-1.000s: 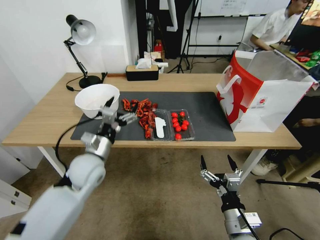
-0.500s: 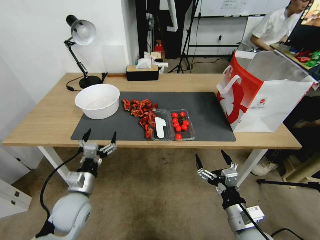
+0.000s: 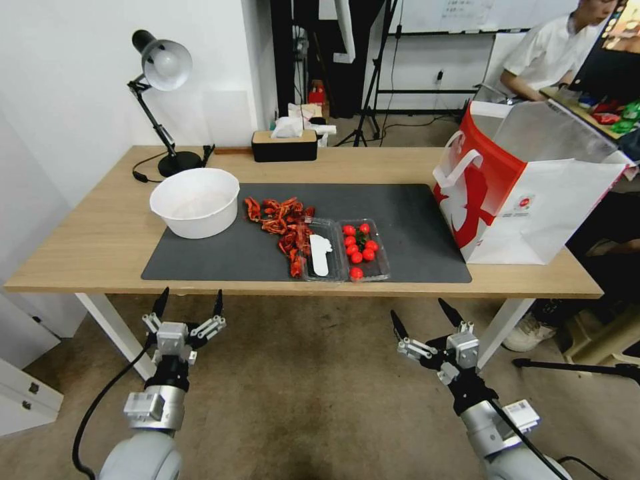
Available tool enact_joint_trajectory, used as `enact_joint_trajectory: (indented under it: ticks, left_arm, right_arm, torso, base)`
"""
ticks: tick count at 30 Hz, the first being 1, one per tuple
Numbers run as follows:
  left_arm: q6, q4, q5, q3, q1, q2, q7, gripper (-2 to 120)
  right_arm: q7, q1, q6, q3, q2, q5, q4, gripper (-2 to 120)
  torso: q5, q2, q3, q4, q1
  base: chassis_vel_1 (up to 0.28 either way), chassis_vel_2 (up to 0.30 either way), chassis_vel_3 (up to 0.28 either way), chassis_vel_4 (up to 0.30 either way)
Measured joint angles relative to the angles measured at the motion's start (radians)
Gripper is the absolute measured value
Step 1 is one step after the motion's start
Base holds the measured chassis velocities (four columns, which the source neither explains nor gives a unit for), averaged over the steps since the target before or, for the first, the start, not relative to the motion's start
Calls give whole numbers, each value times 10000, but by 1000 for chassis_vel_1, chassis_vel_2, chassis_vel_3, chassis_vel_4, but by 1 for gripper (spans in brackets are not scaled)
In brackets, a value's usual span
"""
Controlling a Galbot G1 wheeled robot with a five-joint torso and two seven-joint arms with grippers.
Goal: Pick up the trash from the table and place it into the takeout bag.
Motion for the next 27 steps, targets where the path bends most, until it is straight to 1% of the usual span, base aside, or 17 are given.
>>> enact_joint_trajectory:
  ticks: [7,14,27]
  left_arm:
    - [-6,30,-72,62,89,-170,69,100]
    - [-52,268,-80,210,75,-382,57,100]
    - [-64,289,-70,225,53,-398,43,100]
  right_arm:
    - [163,-13,60,-101,66,7,-12,100]
    - [139,-37,75,-102,62,-42,-46,100]
    - [124,-39,76,-102,62,-68,-50,100]
  torso:
    - [2,0,0,-1,0]
    - [0,0,0,-1,0]
    - [1,0,0,-1,-1]
  base:
    - [0,0,0,0]
    - [0,0,0,0]
    - [0,0,0,0]
